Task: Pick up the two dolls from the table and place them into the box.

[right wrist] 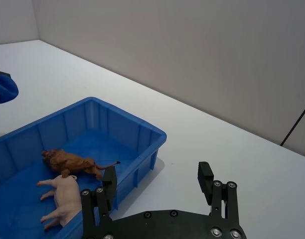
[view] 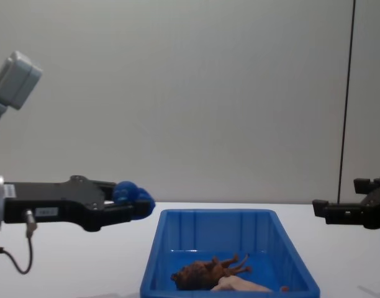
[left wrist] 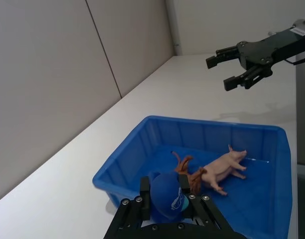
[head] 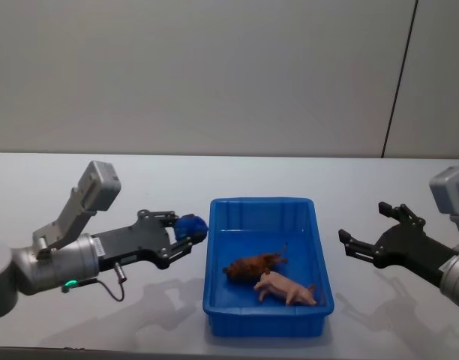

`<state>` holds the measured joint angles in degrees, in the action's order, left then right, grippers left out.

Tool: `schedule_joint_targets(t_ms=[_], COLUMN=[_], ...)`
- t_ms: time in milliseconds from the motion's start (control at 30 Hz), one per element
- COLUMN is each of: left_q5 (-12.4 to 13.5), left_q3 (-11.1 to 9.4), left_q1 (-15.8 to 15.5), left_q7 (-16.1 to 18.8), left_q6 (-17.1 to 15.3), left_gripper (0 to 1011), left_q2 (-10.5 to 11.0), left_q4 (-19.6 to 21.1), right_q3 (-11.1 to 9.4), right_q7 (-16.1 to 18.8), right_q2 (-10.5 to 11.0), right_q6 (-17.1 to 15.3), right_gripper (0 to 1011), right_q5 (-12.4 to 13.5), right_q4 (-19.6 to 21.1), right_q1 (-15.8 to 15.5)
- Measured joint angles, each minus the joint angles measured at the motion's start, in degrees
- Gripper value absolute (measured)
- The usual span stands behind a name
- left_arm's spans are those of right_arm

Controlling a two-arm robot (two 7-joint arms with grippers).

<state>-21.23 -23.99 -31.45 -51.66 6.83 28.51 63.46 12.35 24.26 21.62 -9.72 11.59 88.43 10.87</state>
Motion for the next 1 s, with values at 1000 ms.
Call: schedule_joint_targets(t_ms=[1000], left_q5=[0.0], left_q3=[-4.4], left_q1=[-10.8], left_q7=[-8.3], left_q6=[9.6], left_gripper=[628], left_q2=[-9.9], left_q4=[-16.5], right_q3=[0.0], right_q7=[0.0], right_q2=[0.0], right_q6=[0.0], right_gripper=[1000], right_q5=[0.0], right_q4=[0.0], right_q1=[0.0])
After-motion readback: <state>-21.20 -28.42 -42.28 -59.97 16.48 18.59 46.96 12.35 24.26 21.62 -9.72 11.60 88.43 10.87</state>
